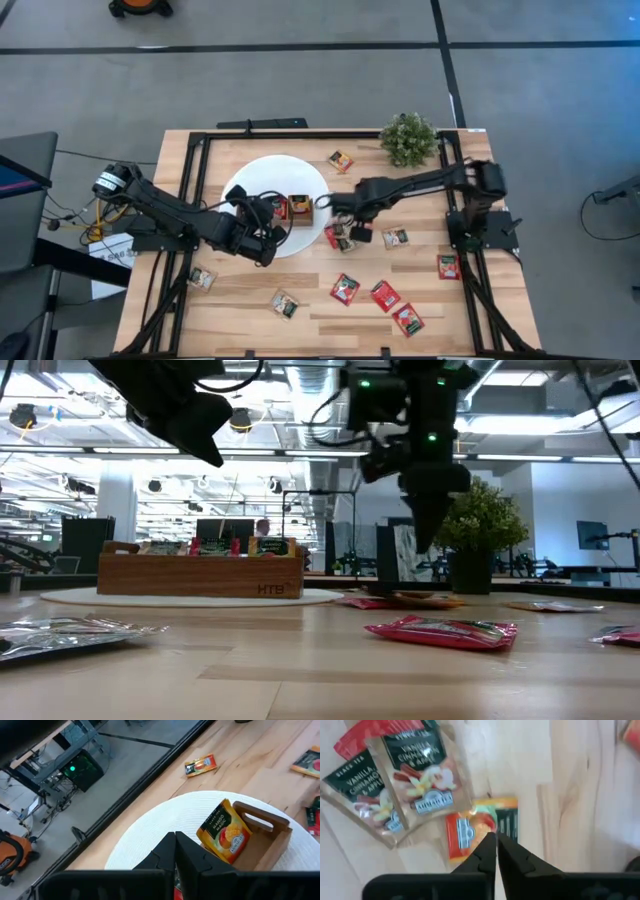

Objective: Pick & Place Tea
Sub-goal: Put the yellow tea bag into the right section of the wooden organizer

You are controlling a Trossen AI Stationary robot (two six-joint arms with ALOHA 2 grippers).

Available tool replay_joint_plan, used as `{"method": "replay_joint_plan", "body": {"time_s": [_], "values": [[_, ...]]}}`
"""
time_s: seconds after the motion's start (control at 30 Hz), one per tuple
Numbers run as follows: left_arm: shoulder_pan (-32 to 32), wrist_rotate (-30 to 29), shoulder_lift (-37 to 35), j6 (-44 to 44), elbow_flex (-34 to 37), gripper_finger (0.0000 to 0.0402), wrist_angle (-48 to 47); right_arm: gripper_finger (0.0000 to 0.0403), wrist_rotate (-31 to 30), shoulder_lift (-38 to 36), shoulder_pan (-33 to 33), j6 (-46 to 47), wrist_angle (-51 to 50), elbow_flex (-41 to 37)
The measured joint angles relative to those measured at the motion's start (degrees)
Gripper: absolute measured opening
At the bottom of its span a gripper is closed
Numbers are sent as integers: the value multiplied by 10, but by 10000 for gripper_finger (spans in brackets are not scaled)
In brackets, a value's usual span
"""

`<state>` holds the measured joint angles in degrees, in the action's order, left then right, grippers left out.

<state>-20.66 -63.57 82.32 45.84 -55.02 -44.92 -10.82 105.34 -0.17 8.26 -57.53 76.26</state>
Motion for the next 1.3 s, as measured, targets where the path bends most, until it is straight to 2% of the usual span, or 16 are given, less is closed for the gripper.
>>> {"method": "replay_joint_plan", "body": {"time_s": [0.23, 0.37, 0.53, 0.7, 0.8, 0.93, 1.3], "values": [[-11, 10, 0, 0, 0, 0, 0, 88, 97, -143, -71, 88, 151, -190], [-11, 17, 0, 0, 0, 0, 0, 140, 142, -185, -113, 124, 246, -267], [-11, 21, 0, -3, 0, 0, 11, 190, 163, -179, -163, 138, 299, -312], [-11, 27, 0, -15, 0, 0, 21, 204, 229, -135, -184, 138, 343, -325], [-11, 29, 0, -16, 0, 0, 23, 197, 254, -111, -182, 126, 349, -321], [-11, 29, 0, -16, 0, 0, 23, 168, 249, -97, -167, 109, 356, -320], [-11, 44, 0, -15, 0, 0, 23, 11, 238, -99, -118, 66, 361, -323]]}}
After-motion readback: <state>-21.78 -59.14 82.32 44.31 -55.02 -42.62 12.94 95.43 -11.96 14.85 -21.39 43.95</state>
